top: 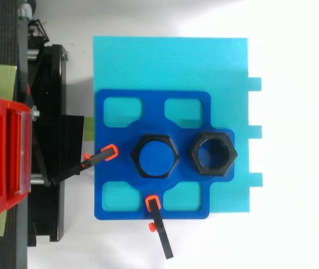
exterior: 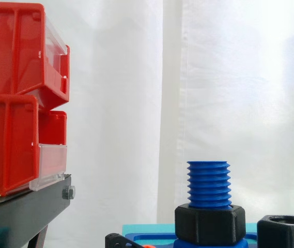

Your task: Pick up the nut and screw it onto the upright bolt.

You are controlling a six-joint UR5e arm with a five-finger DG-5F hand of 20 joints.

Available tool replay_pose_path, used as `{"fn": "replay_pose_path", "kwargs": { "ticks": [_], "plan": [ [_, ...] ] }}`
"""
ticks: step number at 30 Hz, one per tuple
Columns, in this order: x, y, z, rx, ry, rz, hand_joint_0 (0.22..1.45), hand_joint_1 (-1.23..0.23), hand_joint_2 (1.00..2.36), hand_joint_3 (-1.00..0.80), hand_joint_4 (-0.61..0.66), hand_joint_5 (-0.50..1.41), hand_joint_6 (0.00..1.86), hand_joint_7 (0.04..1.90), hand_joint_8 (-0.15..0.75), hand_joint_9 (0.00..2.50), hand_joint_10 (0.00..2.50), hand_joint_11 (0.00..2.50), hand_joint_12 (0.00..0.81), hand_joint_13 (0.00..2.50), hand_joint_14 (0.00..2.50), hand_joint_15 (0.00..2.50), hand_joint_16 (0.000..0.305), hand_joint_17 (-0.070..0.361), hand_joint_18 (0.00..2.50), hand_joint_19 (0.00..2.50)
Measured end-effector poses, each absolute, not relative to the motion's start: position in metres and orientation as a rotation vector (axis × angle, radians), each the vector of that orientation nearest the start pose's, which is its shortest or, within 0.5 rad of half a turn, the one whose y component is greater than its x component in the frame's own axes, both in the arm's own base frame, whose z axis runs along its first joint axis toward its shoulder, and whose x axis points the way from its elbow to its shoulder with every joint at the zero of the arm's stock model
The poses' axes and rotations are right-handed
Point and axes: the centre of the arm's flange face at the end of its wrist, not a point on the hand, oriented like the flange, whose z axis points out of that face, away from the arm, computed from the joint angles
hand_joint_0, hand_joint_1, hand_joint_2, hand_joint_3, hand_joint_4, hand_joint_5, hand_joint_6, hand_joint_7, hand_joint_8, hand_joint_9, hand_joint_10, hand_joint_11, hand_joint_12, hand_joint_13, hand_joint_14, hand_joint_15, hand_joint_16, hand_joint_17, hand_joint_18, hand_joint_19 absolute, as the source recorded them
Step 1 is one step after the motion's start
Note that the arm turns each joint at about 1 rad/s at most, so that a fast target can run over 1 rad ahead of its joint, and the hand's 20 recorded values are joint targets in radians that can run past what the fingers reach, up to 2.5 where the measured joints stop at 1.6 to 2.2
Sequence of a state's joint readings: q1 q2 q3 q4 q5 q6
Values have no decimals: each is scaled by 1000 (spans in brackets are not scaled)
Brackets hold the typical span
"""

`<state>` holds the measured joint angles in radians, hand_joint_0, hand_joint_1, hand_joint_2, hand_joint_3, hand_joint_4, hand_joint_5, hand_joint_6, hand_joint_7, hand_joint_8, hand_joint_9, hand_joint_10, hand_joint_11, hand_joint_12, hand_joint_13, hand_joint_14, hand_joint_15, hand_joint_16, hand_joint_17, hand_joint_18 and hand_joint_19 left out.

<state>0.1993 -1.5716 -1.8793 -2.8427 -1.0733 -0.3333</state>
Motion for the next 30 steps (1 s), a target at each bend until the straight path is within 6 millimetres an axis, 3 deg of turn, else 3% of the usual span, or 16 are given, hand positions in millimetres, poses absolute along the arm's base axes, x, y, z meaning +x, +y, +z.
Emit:
{"fn": "replay_pose_path", "kwargs": {
  "ticks": [7,16,30],
  "plan": [
    [503,-71,354,1001,1243,650,513,-713,1000,-500,180,-244,501,633,254,325,0,0,355,226,0,0,50,111,189,98],
    [512,-49,354,812,1316,519,513,-709,1000,-500,183,-242,501,636,258,350,0,0,353,250,0,0,49,111,218,113],
    [534,-31,315,674,1389,272,514,-703,1000,-500,185,-238,501,644,266,413,0,0,354,310,0,0,48,109,267,146]
  ]
}}
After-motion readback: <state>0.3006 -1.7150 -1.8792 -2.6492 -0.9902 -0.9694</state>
